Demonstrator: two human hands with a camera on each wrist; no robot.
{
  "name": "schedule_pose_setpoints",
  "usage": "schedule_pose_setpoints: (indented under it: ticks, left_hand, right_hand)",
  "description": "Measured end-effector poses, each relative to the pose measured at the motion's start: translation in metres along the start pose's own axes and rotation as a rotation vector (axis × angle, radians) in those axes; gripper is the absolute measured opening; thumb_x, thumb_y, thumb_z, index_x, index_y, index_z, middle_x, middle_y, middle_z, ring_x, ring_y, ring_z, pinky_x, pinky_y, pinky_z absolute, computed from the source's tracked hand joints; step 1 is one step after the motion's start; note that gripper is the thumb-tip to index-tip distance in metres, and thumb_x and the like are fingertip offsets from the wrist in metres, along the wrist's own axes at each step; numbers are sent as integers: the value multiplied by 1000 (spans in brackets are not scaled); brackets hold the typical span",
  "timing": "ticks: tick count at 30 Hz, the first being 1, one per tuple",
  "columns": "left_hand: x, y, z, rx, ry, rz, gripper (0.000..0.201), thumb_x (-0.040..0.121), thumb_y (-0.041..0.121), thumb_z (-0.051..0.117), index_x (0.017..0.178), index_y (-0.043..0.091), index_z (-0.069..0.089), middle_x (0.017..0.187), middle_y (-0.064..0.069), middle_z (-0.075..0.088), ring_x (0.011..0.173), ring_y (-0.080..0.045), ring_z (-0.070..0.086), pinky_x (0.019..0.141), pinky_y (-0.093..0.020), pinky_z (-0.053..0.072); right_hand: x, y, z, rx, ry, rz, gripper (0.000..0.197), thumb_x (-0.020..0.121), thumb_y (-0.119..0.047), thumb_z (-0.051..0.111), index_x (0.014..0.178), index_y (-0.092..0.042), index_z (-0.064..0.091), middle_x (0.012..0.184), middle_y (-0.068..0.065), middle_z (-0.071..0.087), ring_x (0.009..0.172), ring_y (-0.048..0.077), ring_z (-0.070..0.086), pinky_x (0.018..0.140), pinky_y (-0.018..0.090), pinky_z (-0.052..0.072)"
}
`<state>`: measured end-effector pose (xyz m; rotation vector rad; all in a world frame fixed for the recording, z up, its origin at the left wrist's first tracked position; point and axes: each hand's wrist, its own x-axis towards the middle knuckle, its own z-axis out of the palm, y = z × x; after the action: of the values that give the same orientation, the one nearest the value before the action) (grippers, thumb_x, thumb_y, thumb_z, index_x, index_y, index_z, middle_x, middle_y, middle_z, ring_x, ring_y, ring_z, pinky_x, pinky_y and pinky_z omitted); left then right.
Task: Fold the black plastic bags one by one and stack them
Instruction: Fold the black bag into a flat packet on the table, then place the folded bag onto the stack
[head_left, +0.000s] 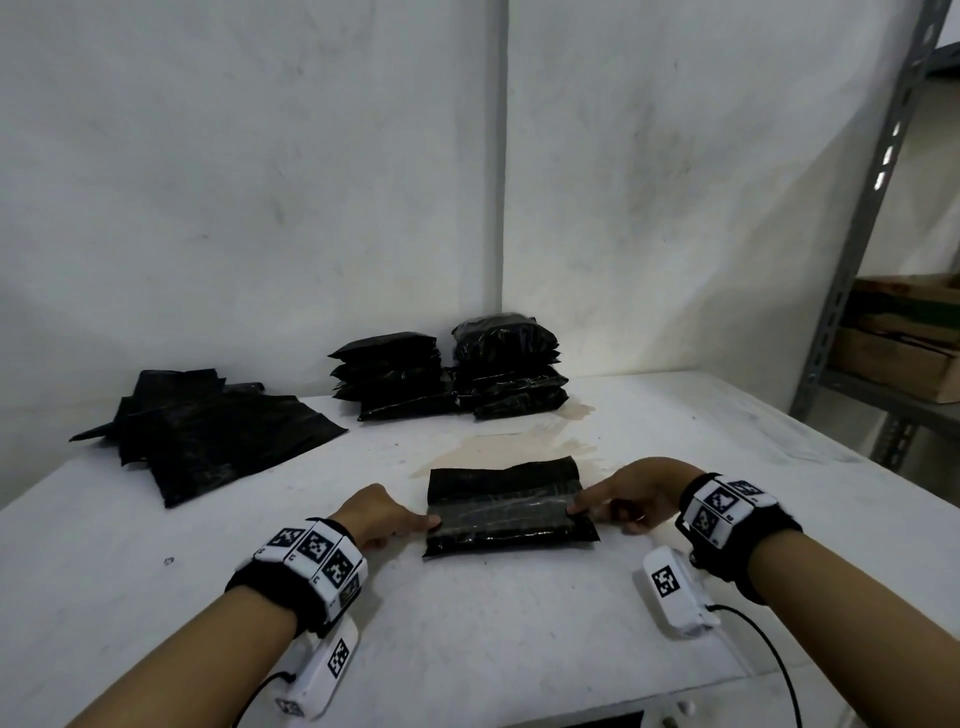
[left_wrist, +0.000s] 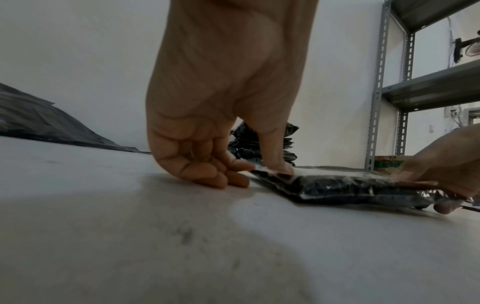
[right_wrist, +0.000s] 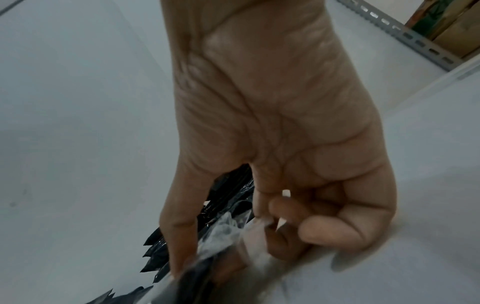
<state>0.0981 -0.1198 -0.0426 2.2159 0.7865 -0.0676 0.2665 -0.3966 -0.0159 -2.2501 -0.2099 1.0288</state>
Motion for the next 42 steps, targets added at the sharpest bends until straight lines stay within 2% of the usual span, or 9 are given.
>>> schedule_pose_setpoints:
  ticks: [6, 10, 14, 19, 21, 26, 29, 34, 42]
  left_hand:
    - [0, -2, -3, -58, 9, 1, 51, 73, 43, 79, 52, 14, 44, 42, 4, 45, 42, -13, 40, 44, -18, 32]
    - [-3, 0, -4, -174, 3, -12, 49, 75, 42, 78, 54, 15, 42, 41, 3, 42, 38, -12, 35, 40, -18, 27]
    - [-3, -1, -7, -282, 42, 42, 46, 77, 40, 76, 56, 15, 44, 52, 0, 45, 45, -14, 41, 43, -18, 32]
    - [-5, -5, -17, -523, 113, 54, 19, 86, 26, 70, 79, 11, 61, 95, -8, 64, 65, -17, 58, 52, -19, 45]
    - [-5, -7, -20, -599, 135, 44, 15, 86, 22, 71, 84, 10, 63, 95, -9, 64, 70, -19, 59, 54, -21, 46]
    - [-3, -10, -21, -679, 205, 35, 31, 82, 19, 75, 102, 6, 55, 92, -8, 58, 73, -17, 55, 60, -24, 45]
    - [-3, -8, -22, -601, 335, 82, 27, 80, 14, 77, 95, 11, 55, 85, -4, 57, 71, -14, 52, 61, -24, 43]
    - [-6, -4, -19, -665, 280, 169, 13, 84, -6, 63, 84, 7, 64, 83, -11, 64, 70, -16, 60, 60, -17, 51]
    - [-4, 2, -13, -862, 148, 99, 24, 90, 14, 63, 100, -7, 68, 93, -16, 71, 73, -22, 64, 64, -25, 54]
  right_hand:
    - [-3, -5, -4, 179, -63, -70, 32, 77, -24, 79, 99, -10, 61, 73, 4, 54, 65, 14, 49, 65, 24, 49]
    - [-5, -8, 1, 411, -152, -174, 37, 75, -13, 74, 107, -5, 58, 99, 13, 59, 90, 25, 59, 93, 37, 53]
    - [-7, -13, 9, 591, -246, -307, 21, 87, -5, 58, 107, -3, 57, 103, 16, 67, 88, 24, 66, 77, 35, 59]
    - [2, -25, 13, 678, -254, -439, 45, 67, 1, 67, 111, 2, 59, 107, 18, 67, 86, 21, 68, 86, 29, 57]
    - [5, -30, 15, 692, -293, -464, 47, 68, -2, 69, 114, 2, 59, 111, 19, 66, 90, 21, 66, 90, 30, 55]
    - [5, -36, 23, 757, -264, -481, 19, 92, 3, 46, 105, 3, 61, 93, 15, 71, 73, 16, 70, 65, 23, 58]
    - [2, -39, 25, 769, -245, -468, 17, 94, 3, 44, 99, 1, 61, 85, 12, 72, 68, 14, 70, 61, 21, 57]
    - [-8, -44, 27, 810, -188, -445, 28, 99, 2, 39, 75, -3, 54, 56, 7, 64, 40, 7, 59, 38, 15, 46]
    - [-1, -43, 29, 805, -253, -419, 17, 91, 2, 47, 101, 2, 61, 86, 13, 72, 68, 15, 70, 64, 22, 58]
